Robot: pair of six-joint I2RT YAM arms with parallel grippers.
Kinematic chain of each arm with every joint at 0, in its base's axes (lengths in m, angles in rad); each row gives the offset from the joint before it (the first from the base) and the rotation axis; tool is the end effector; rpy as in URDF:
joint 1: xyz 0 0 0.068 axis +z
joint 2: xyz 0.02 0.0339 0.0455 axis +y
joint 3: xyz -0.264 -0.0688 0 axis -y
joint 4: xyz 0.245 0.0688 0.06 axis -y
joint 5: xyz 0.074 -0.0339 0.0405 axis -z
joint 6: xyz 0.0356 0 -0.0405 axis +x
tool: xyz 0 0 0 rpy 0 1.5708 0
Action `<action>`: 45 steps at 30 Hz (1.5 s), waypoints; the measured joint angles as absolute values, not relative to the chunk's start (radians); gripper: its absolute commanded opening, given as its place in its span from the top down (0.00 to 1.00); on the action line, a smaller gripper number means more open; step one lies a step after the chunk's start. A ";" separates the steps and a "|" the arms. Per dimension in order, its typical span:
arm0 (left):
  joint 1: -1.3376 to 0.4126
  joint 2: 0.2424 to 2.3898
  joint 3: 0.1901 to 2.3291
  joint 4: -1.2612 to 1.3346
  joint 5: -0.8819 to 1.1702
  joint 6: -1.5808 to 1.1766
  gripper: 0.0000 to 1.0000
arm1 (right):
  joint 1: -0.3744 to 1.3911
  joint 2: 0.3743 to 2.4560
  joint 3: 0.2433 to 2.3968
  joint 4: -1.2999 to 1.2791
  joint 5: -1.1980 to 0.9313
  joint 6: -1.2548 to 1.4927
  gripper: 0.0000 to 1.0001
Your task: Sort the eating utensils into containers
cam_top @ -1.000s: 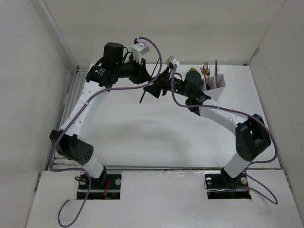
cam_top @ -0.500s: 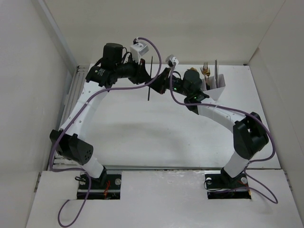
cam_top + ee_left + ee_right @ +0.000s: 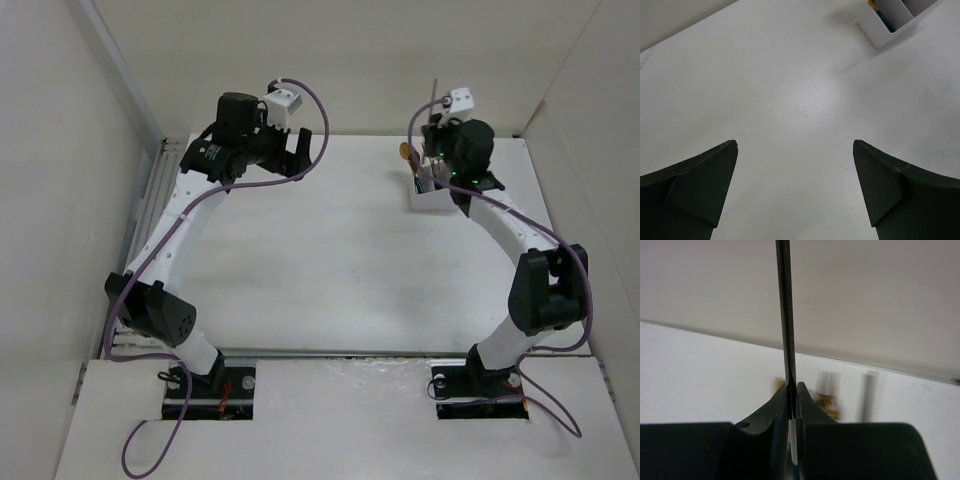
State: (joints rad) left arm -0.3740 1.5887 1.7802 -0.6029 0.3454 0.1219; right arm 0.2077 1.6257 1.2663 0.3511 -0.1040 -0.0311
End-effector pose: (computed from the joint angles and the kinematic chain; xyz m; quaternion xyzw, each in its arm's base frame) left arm 0.3236 -0.1400 0.4400 0.2935 0.7759 -0.2105 0.5173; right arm 0.3851 0.0849 0.3462 -0.1208 0.6997 0.0988 0.6972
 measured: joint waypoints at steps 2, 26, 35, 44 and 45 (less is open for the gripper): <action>-0.365 1.588 1.776 -0.600 0.301 0.122 0.00 | 0.116 1.632 1.276 0.320 -0.044 -0.090 1.00; -0.352 1.588 1.721 -0.603 0.231 0.126 0.00 | -0.071 1.800 1.326 0.274 -0.098 -0.175 0.60; -0.352 1.588 1.721 -0.603 0.204 0.126 0.00 | -0.076 1.751 1.283 0.257 -0.088 -0.157 0.30; -0.323 1.587 1.673 -0.542 -0.122 0.065 0.00 | -0.272 1.508 1.316 0.212 0.176 -0.010 0.00; -0.315 1.586 1.657 -0.534 -0.171 0.052 0.00 | -0.324 1.486 1.320 0.208 0.227 0.017 0.00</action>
State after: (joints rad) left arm -0.3145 1.5860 1.6573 -0.5339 -0.1707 0.0521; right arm -0.3241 1.4860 1.3197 0.2085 0.2268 0.0170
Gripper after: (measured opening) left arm 0.997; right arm 0.998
